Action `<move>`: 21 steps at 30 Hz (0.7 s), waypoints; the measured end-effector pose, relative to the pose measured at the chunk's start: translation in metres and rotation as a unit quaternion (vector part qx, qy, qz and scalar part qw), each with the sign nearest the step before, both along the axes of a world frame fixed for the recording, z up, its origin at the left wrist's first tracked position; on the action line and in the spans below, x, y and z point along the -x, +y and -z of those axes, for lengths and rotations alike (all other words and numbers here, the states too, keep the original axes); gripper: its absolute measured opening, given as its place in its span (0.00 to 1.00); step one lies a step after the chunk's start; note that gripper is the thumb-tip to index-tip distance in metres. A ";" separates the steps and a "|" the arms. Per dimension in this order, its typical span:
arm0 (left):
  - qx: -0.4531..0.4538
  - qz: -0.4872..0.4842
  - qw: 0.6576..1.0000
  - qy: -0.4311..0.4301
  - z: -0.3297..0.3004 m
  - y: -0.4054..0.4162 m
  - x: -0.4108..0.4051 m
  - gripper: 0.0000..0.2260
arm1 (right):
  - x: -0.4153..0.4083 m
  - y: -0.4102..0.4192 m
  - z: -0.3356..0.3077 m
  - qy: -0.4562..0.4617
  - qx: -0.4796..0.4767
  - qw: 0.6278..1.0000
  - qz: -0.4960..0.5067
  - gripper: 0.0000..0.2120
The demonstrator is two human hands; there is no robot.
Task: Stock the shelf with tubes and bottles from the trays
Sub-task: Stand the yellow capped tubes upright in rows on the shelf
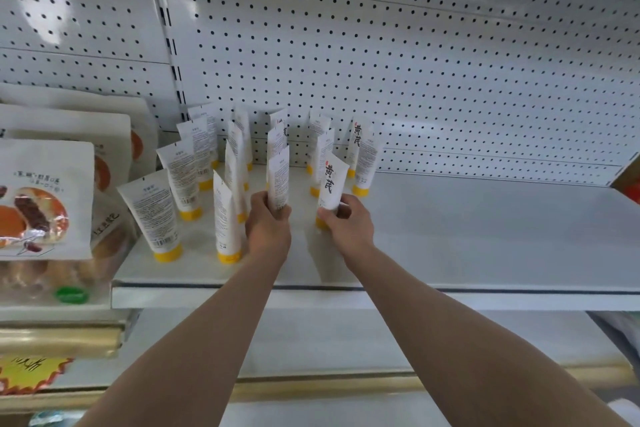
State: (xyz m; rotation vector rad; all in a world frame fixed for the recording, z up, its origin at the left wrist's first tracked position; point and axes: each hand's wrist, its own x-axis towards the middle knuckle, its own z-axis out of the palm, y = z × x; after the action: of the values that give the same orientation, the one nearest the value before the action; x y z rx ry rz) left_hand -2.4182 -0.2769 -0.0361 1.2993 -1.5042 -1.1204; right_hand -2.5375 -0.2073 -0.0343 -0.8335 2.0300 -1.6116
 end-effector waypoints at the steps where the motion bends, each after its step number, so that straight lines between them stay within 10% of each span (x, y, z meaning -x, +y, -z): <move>1: 0.000 -0.001 1.000 0.001 0.000 0.000 0.000 0.14 | -0.001 0.000 0.000 0.005 -0.004 1.000 0.002 0.19; 21: -0.009 0.001 0.999 -0.030 -0.004 -0.002 0.004 0.15 | -0.001 -0.006 0.000 0.034 -0.049 0.998 0.020 0.19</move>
State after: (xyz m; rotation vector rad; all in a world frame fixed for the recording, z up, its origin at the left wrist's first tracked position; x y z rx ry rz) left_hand -2.4220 -0.2791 -0.0324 1.3558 -1.5425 -1.1070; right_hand -2.5364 -0.2133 -0.0340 -0.8290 2.1672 -1.5094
